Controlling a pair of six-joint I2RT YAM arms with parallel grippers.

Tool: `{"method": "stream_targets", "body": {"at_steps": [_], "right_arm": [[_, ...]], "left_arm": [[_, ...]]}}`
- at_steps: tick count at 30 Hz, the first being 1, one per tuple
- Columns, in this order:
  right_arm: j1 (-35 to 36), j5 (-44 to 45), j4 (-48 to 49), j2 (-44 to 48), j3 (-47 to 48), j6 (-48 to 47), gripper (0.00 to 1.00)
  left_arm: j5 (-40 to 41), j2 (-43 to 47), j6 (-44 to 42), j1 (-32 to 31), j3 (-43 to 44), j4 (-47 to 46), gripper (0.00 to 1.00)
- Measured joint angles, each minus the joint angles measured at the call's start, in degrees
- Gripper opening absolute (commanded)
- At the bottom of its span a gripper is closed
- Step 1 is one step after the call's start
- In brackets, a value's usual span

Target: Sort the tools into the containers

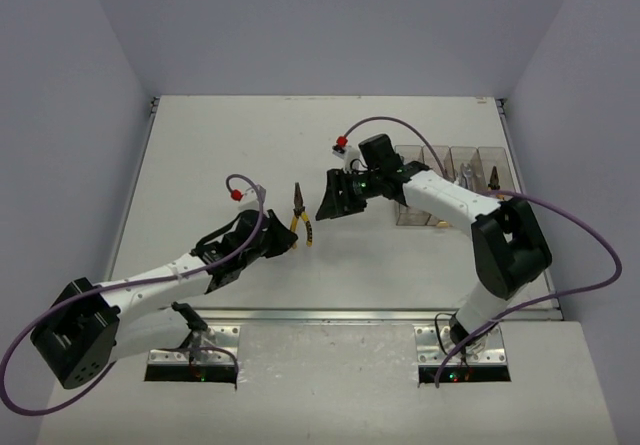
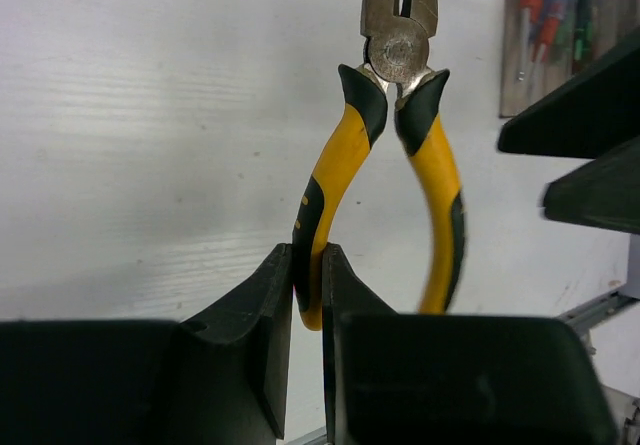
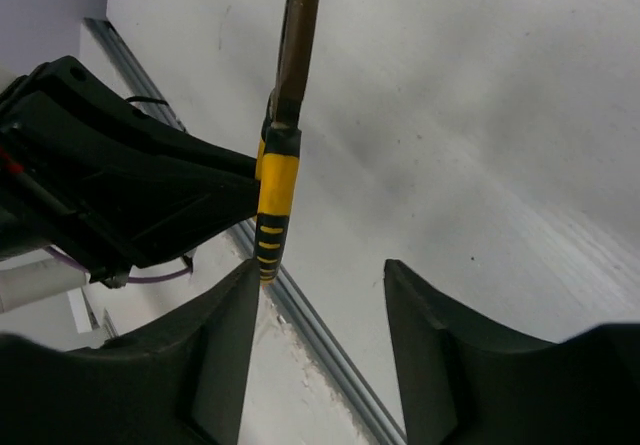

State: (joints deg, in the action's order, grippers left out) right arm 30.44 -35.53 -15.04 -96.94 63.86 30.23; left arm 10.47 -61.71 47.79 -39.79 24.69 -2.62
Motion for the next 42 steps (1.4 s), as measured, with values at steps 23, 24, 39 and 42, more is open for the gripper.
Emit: {"method": "stream_targets", "body": {"at_steps": [23, 24, 39, 42], "right_arm": [[4.6, 3.3, 9.4, 4.2, -7.7, 7.6, 0.00], [4.6, 4.0, 9.3, 4.8, -8.0, 7.6, 0.00], [-11.8, 33.1, -11.9, 20.4, -6.5, -5.6, 0.00], [-20.8, 42.0, -18.0, 20.2, -2.1, -10.4, 0.00]], "left_arm": [[-0.5, -3.7, 1.7, -5.4, 1.5, -10.8, 0.69], [0.1, -3.9, 1.2, -5.5, 1.8, -10.6, 0.81], [14.1, 2.3, -0.5, -6.7, 21.7, 15.3, 1.00], [15.9, 8.9, -2.6, -6.7, 23.9, 23.1, 1.00]]}}
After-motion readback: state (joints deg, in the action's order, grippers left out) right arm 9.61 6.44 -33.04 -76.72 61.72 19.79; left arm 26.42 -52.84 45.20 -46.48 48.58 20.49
